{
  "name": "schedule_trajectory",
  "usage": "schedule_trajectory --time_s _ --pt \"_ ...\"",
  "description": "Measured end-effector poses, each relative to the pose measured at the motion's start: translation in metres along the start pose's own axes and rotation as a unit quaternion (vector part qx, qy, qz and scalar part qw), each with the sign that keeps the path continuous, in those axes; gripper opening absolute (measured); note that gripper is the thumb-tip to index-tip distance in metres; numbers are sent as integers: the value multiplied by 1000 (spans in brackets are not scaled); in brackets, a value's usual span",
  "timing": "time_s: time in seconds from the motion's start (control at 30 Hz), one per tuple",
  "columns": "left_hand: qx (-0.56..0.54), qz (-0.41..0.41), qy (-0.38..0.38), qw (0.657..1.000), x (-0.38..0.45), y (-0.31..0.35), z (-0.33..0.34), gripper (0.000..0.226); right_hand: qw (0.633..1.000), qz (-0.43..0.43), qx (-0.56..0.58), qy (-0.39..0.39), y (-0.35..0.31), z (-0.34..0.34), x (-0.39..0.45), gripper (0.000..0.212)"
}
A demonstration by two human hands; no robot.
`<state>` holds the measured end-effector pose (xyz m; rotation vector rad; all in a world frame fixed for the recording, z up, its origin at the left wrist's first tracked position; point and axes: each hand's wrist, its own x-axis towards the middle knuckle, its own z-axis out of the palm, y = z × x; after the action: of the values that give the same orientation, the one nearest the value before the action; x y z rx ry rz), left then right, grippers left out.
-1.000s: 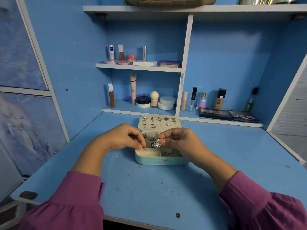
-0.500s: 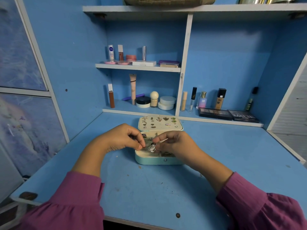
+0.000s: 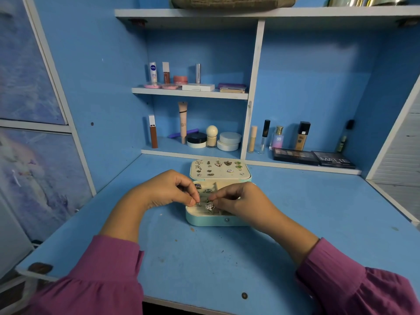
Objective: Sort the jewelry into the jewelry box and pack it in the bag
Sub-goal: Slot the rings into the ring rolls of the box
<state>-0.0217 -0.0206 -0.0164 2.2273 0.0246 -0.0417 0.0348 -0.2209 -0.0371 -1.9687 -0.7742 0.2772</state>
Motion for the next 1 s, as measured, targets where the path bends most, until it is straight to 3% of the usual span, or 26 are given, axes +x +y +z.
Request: schedule_trajectory --time_s 0.4,1.0 --pt "-3 -1 1 1000 1 -1 0 22 999 -41 -33 -5 5 1 1 7" --pt "0 -3 0 1000 2 -3 0 24 959 -206 -192 -16 13 5 4 24"
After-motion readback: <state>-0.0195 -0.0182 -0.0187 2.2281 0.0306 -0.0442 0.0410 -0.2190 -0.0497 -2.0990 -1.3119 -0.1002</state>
